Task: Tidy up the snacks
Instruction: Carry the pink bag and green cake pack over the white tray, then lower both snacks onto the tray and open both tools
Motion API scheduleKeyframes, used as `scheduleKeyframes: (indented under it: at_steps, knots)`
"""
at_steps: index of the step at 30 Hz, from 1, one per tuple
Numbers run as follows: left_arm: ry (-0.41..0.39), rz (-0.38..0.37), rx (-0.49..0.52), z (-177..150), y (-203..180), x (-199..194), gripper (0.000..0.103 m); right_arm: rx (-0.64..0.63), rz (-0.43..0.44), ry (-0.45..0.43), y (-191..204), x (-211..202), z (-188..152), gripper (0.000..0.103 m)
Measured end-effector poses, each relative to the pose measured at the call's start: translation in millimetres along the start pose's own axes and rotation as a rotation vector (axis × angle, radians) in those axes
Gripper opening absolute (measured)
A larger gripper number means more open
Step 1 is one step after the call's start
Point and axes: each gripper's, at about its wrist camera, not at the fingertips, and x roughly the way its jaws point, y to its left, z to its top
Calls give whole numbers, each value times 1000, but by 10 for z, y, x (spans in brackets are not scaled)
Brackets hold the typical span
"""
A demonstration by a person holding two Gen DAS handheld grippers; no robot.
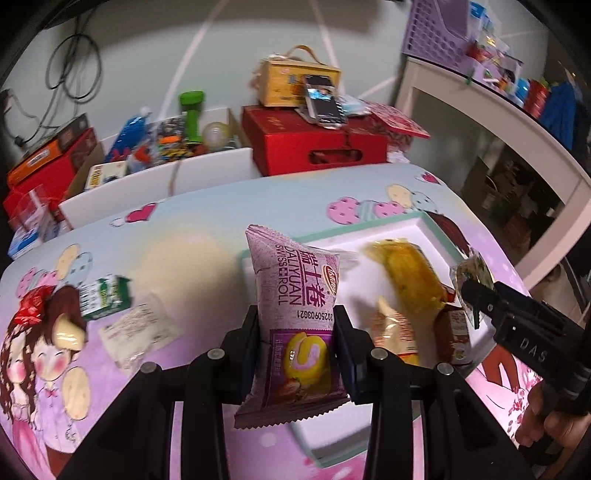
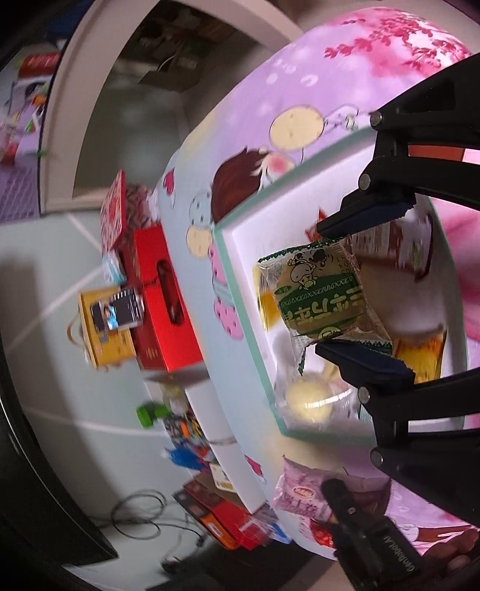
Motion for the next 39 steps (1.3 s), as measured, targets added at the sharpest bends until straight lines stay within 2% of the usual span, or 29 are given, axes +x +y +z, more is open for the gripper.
scheduleKeyframes:
  at_steps: [7, 24, 27, 29, 35, 39]
  knots:
    - [26, -32, 50, -45, -237, 250, 39, 56, -49, 20, -266, 95, -1, 61]
    - [37, -22, 91, -66, -436, 479, 40, 80, -23, 97, -295, 355, -56, 62]
    - [44, -23, 79, -62, -436, 481, 46, 83, -22, 105, -299, 371, -56, 63]
    - [41, -27, 67, -51, -429, 459, 65, 90, -18, 107, -306, 371, -55, 63]
    - [27, -19, 46, -17, -371, 365, 65, 92, -20, 117, -304, 391, -50, 64]
    - [22, -14, 2, 9, -268, 309, 66, 89, -28, 125, -292, 408, -59, 71]
